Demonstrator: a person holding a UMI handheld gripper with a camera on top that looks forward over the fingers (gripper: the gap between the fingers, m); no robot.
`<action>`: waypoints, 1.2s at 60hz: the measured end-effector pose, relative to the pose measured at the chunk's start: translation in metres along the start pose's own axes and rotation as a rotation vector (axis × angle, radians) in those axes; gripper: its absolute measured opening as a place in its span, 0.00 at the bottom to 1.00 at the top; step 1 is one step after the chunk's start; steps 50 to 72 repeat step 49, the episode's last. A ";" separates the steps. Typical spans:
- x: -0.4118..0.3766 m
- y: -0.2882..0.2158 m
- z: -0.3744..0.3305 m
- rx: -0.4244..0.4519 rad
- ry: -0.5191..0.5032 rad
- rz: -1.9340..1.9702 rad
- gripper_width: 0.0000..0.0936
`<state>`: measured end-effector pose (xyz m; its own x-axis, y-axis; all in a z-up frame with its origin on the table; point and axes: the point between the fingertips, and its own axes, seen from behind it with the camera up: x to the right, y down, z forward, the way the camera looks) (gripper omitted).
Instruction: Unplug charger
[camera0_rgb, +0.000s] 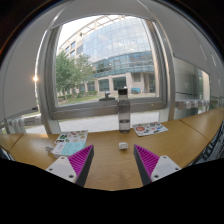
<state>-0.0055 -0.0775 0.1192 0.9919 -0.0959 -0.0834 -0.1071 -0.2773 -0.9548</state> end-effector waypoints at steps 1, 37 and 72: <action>0.000 0.004 -0.004 -0.014 -0.002 -0.002 0.85; 0.015 0.053 -0.082 -0.093 -0.055 -0.092 0.86; 0.038 0.047 -0.088 -0.092 -0.082 -0.108 0.86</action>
